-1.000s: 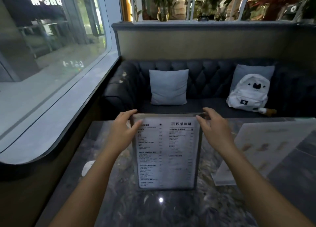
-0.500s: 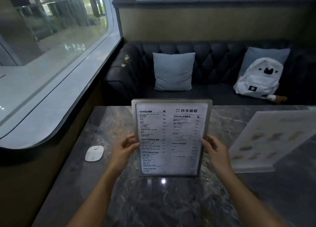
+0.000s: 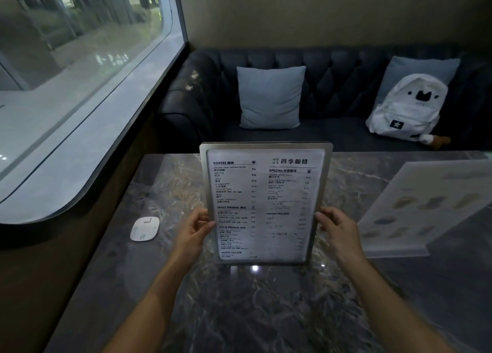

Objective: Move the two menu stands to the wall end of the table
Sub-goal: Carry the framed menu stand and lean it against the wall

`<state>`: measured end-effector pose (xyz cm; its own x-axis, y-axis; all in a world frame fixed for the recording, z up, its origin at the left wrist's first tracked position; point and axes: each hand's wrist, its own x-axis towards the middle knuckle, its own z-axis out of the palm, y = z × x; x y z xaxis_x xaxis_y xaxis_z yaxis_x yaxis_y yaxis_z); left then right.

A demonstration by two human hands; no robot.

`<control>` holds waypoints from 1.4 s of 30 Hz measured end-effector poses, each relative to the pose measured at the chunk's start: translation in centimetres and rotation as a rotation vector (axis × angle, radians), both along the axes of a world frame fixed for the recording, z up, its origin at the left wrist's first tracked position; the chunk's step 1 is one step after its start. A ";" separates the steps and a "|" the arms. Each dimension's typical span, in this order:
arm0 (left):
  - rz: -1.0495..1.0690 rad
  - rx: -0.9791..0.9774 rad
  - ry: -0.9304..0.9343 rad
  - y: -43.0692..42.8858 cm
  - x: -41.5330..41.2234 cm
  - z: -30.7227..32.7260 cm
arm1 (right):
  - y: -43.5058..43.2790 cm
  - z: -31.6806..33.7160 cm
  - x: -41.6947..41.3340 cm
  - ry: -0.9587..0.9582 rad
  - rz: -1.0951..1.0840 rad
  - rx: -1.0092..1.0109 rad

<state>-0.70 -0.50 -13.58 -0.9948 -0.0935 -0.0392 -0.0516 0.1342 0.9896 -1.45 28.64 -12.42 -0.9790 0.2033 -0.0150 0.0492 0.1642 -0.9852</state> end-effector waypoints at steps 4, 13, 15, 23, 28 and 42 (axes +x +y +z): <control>0.015 -0.026 0.040 0.4 0.7 0.4 | -0.2 0.1 0.0 0.003 -0.013 -0.029; 0.124 -0.171 0.102 -2.3 4.4 1.3 | -2.9 1.2 0.2 0.003 0.082 -0.070; 0.173 -0.217 0.093 -3.3 5.9 1.3 | -4.0 1.6 0.3 0.005 0.124 -0.045; 0.390 -0.224 0.090 -7.6 13.0 1.3 | -10.2 2.3 1.2 0.097 0.360 0.012; 0.581 -0.160 0.077 -9.6 18.0 1.5 | -14.9 2.1 1.7 0.081 0.501 -0.040; 1.037 -0.204 0.015 -10.1 29.5 1.0 | -26.6 -0.2 5.2 -0.088 0.824 -0.118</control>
